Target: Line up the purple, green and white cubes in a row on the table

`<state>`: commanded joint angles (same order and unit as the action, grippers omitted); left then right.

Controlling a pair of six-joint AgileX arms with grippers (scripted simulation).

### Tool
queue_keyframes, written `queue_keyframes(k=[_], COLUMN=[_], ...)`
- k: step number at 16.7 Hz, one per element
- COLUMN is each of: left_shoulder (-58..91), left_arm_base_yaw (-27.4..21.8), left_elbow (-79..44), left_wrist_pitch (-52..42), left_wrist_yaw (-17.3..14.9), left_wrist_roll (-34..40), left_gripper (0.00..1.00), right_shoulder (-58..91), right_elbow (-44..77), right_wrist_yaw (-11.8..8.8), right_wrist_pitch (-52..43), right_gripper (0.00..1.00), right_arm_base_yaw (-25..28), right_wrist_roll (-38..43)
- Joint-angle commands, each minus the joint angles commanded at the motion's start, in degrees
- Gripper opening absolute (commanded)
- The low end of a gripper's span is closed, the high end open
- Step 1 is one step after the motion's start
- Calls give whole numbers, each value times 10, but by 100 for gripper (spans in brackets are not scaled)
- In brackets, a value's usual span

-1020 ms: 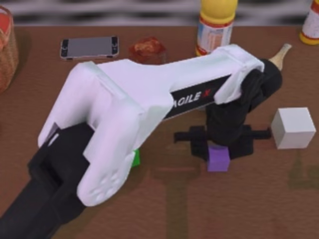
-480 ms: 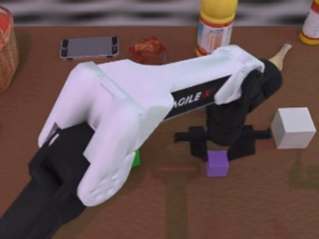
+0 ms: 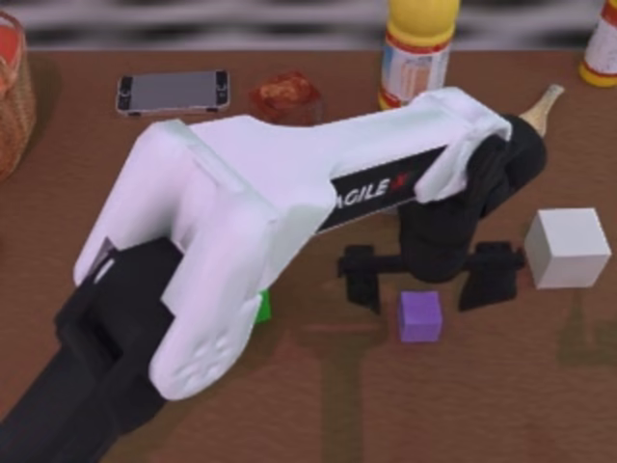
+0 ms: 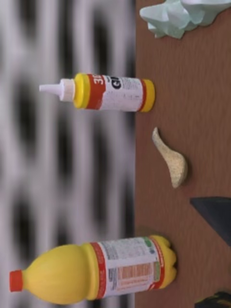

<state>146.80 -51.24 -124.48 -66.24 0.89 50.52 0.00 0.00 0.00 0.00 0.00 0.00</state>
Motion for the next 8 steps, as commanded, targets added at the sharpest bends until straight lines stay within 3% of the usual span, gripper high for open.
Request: queue_keyframes(k=[8], left_shoulder=[-1], left_arm_base_yaw=[1], left_elbow=[-24], left_wrist_pitch=[-24], left_wrist_yaw=[0], left_wrist_roll=[0], left_gripper=[100], right_shoulder=[0], right_elbow=[0], right_wrist_yaw=[0], right_wrist_pitch=[0], right_gripper=[100], right_arm_base_yaw=[0], right_wrist_roll=[0])
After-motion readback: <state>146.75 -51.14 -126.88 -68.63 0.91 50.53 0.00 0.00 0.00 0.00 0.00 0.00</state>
